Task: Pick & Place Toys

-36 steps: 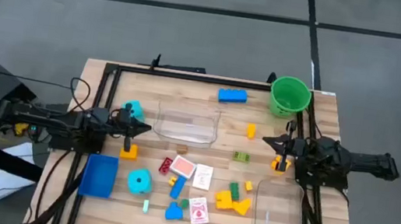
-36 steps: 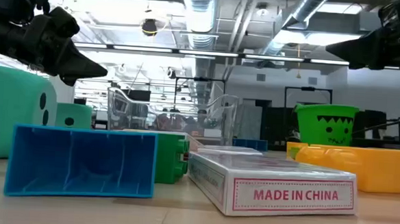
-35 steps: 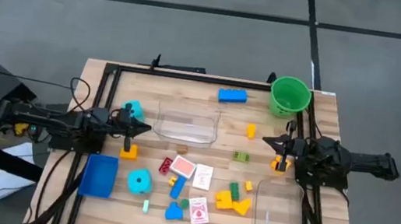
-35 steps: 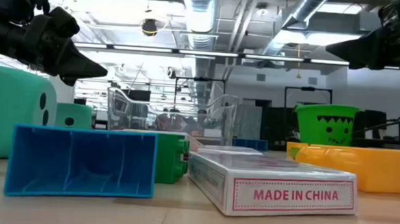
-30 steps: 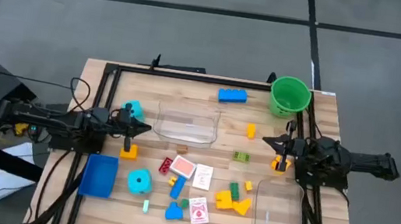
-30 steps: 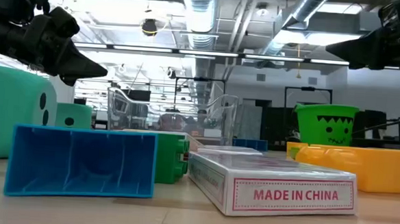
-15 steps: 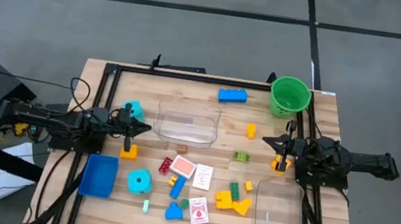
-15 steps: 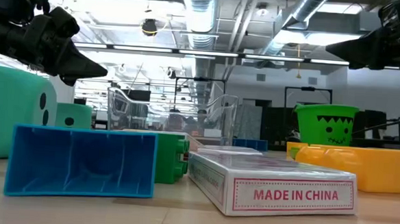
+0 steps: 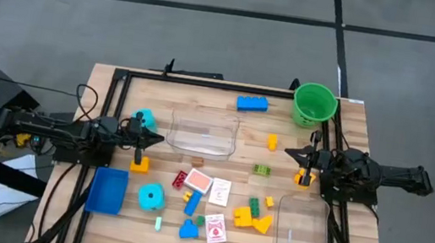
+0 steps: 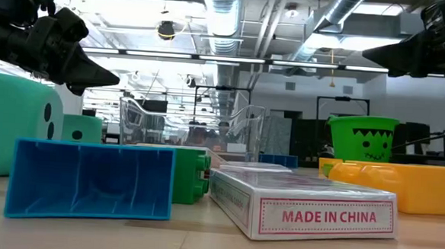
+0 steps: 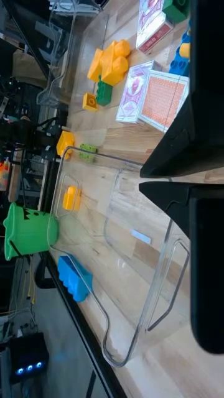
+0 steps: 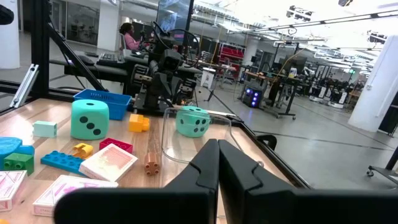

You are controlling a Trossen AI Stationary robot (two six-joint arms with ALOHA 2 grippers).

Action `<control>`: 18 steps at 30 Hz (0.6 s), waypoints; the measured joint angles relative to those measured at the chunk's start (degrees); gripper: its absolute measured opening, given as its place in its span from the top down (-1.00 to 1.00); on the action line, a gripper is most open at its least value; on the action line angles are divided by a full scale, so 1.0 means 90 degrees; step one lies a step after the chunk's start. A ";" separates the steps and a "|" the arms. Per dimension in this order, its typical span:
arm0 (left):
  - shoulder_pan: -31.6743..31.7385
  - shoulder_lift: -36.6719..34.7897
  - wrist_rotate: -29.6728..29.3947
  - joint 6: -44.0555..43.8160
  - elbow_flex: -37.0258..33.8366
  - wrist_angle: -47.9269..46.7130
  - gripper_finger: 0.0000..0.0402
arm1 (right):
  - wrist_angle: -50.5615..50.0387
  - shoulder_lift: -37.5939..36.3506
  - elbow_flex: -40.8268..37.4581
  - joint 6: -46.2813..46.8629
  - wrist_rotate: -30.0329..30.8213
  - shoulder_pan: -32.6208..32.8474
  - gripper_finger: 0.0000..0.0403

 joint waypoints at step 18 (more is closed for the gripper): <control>-0.0002 -0.0002 -0.0005 0.0000 0.0000 0.0000 0.91 | 0.0078 0.0000 0.0002 -0.0608 0.0262 -0.0087 1.00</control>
